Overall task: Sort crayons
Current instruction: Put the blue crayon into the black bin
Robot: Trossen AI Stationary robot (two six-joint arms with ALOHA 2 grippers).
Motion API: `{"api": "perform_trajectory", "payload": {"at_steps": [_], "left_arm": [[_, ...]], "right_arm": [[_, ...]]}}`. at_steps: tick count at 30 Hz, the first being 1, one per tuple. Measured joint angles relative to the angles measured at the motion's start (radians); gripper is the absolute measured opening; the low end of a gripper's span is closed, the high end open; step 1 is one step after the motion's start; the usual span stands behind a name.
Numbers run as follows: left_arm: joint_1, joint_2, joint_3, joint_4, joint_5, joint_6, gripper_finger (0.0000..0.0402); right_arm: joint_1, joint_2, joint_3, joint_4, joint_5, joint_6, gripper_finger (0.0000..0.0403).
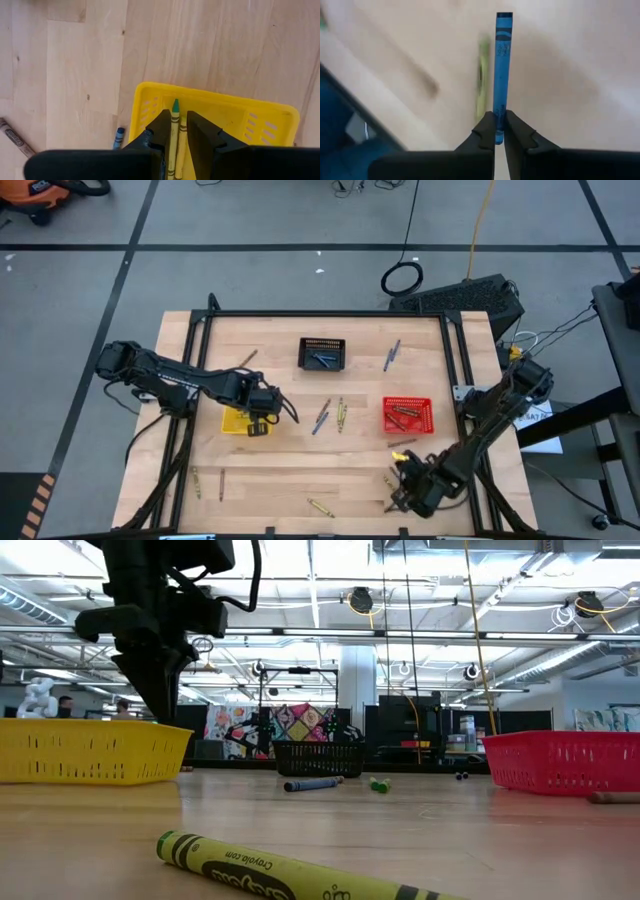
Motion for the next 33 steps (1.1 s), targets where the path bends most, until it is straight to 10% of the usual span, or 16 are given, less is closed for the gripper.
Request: {"api": "perform_trajectory", "payload": {"at_steps": [33], "left_arm": [[0.005,0.0,0.0,0.078,0.039,0.074,0.0057]], "right_arm": [[-0.897,-0.042,0.002,0.336,0.054,-1.158,0.0]]}}
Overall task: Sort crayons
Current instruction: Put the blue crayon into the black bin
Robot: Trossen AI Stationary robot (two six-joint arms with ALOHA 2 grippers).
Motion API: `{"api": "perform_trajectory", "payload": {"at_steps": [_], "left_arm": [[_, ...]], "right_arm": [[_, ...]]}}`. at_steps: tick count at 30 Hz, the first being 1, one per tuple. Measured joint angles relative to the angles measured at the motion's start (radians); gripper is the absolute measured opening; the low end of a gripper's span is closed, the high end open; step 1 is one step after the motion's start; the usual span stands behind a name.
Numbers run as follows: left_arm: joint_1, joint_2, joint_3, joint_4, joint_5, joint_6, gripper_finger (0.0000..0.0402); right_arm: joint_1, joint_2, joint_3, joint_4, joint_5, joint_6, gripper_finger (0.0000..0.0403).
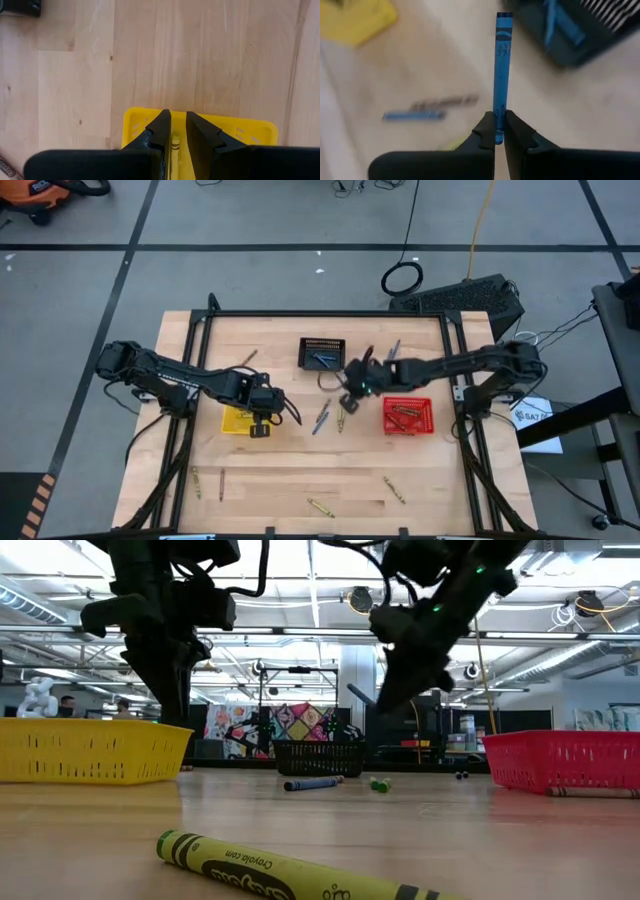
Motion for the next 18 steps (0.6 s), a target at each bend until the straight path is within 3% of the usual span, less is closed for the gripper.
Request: {"api": "perform_trajectory", "payload": {"at_steps": [4,10,18], "left_arm": [[0.006,0.0,0.0,0.021,-0.013,0.013,0.0057],[0.031,0.0,0.0,0.06,-0.034,0.034,0.0057],[0.054,0.0,0.001,0.096,-0.038,0.036,0.0057]], "right_arm": [[-0.104,0.002,0.0,0.094,-0.008,-0.119,0.0],[-0.236,0.015,0.002,0.179,-0.11,-0.218,0.0],[-0.305,0.083,0.002,0.255,-0.181,-0.275,0.0]]}}
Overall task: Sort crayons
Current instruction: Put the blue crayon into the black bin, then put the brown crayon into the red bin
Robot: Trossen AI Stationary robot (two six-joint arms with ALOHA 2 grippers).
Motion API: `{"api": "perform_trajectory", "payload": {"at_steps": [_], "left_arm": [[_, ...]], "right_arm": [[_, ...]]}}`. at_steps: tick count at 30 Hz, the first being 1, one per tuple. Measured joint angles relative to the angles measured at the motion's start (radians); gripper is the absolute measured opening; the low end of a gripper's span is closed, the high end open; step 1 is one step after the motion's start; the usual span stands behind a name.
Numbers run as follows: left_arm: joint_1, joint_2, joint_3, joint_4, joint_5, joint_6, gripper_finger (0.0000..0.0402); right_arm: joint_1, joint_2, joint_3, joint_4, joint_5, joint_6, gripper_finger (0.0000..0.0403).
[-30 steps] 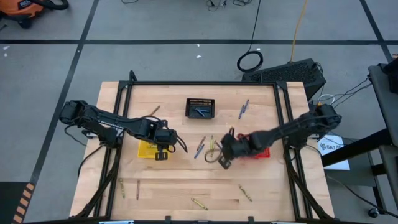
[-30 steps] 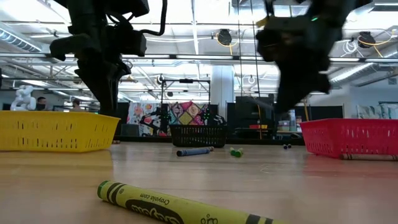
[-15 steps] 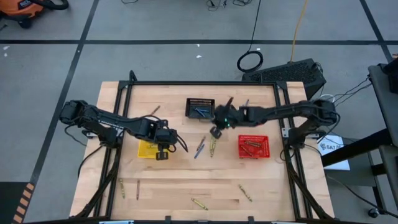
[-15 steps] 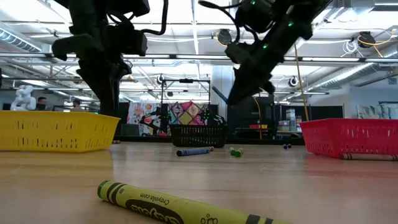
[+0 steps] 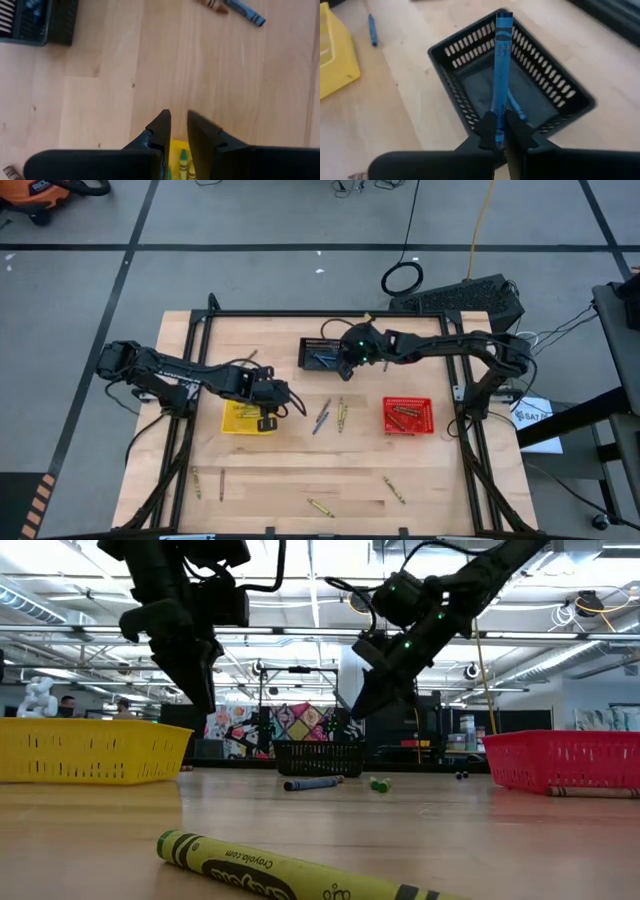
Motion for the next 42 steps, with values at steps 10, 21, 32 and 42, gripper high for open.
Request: {"api": "perform_trajectory", "payload": {"at_steps": [10,21,32,42], "left_arm": [[0.007,0.0,0.026,0.005,-0.015,0.05,0.0057],[0.009,0.0,0.026,0.044,-0.018,0.05,0.0057],[0.009,0.0,0.025,0.043,-0.015,0.051,0.0057],[0.045,0.0,0.025,-0.07,-0.136,0.043,0.0057]], "right_arm": [[-0.023,0.089,0.026,0.042,-0.075,-0.013,0.0],[-0.022,0.169,0.153,-0.077,-0.129,-0.1,0.0028],[-0.02,0.165,0.21,-0.128,-0.13,-0.122,0.0099],[0.012,0.139,0.415,-0.471,-0.134,-0.176,0.0118]]}}
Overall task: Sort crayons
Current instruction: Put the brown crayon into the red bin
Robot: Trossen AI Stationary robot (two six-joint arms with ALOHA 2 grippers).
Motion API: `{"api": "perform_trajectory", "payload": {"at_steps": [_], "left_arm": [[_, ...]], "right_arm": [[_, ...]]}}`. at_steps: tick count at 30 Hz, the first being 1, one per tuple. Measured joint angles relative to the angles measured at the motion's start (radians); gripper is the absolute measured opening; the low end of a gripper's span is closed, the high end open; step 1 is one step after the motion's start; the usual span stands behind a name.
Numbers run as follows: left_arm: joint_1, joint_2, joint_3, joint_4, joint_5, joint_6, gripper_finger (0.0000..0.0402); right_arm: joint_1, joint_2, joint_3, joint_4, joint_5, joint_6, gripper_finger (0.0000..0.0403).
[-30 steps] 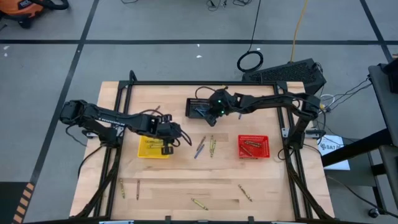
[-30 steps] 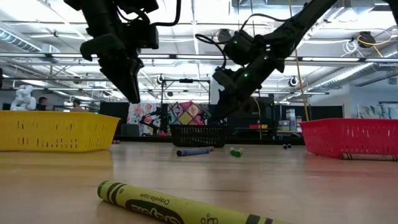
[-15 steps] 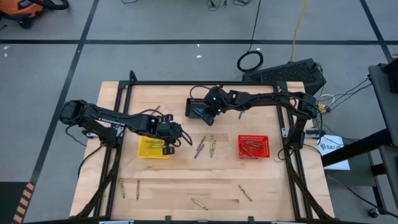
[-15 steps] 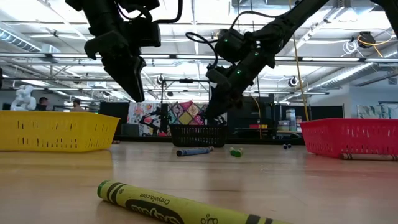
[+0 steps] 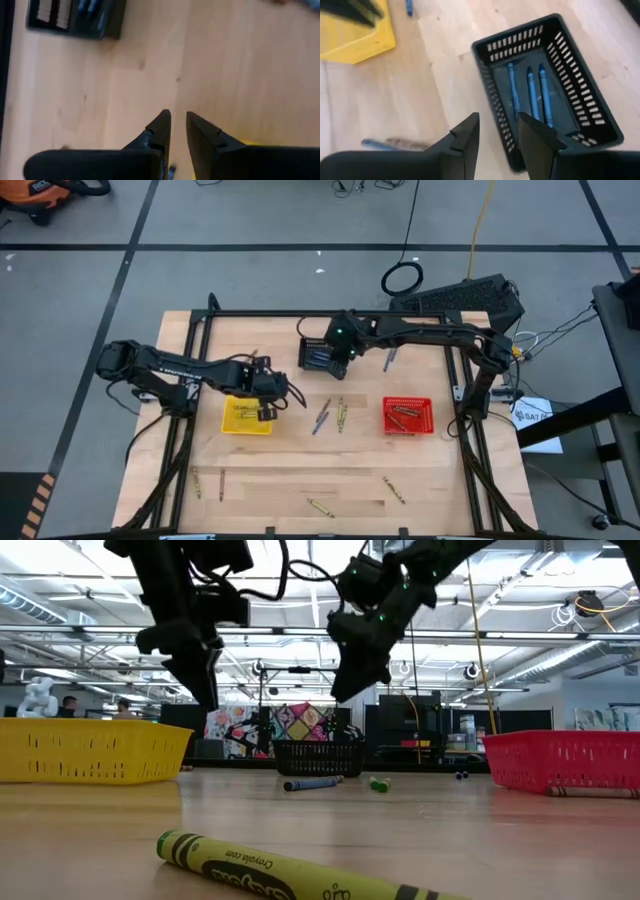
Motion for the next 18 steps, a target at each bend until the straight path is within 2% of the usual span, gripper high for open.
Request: {"api": "perform_trajectory", "payload": {"at_steps": [9,15,18], "left_arm": [[0.11,0.0,0.0,-0.121,-0.008,0.001,0.0057],[0.141,-0.007,0.0,-0.174,-0.008,0.009,0.0057],[0.141,-0.018,0.0,-0.182,-0.007,0.01,0.0057]], "right_arm": [[0.037,-0.015,0.175,-0.429,-0.001,0.017,0.0118],[0.062,-0.075,0.181,-0.676,0.0,0.117,0.0118],[0.095,-0.114,0.18,-0.741,-0.001,0.172,0.0118]]}}
